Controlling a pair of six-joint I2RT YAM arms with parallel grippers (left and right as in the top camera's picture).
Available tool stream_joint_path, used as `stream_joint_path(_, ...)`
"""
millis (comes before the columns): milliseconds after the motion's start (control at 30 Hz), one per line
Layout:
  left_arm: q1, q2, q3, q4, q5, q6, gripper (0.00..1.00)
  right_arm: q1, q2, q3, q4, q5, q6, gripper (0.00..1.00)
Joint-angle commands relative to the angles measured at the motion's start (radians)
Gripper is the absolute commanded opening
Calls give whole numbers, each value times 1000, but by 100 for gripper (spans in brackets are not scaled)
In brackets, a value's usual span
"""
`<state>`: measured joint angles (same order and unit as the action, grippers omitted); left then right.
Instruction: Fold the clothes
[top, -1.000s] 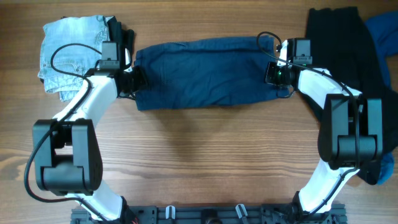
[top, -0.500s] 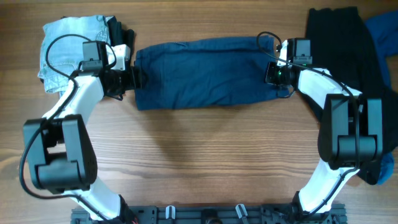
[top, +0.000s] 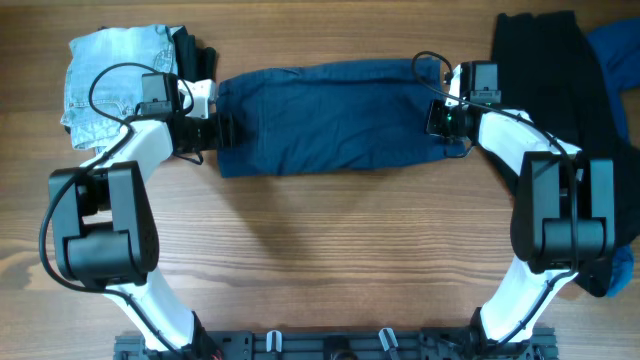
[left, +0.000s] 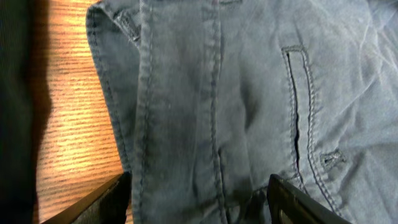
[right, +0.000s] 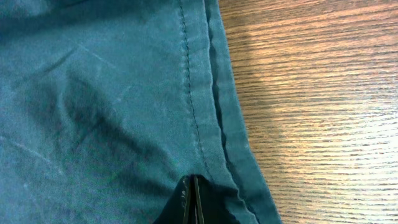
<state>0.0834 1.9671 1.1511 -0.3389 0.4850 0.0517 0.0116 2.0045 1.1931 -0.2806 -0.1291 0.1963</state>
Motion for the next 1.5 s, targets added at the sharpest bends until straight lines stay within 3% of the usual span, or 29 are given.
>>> stream_joint_path(0, -2, 74, -8, 26, 21, -10, 71, -4, 2, -20, -13, 55, -13, 4)
stream_joint_path(100, -14, 105, -8, 61, 126, -15, 68, -4, 2, -20, -8, 55, -13, 4)
stream_joint_path(267, -64, 108, -8, 94, 148, -79, 57, -4, 2, -20, -8, 55, -13, 5)
stream_joint_path(467, -101, 108, -7, 126, 152, -148, 4, -4, 2, -20, -9, 55, -13, 4)
stream_joint_path(667, -41, 67, -7, 47, 143, -192, 4, -4, 2, -20, -29, 54, -13, 4)
stream_joint_path(1067, -62, -276, -6, -63, 143, -196, 4, 0, 2, -20, -68, -7, -8, 4)
stream_joint_path(1233, -103, -299, -6, -64, 31, -229, 4, 38, 2, -20, -65, -10, 22, 4)
stream_joint_path(1467, -19, -320, -6, -177, 26, -169, 4, 121, 2, -20, -38, -34, 73, 4)
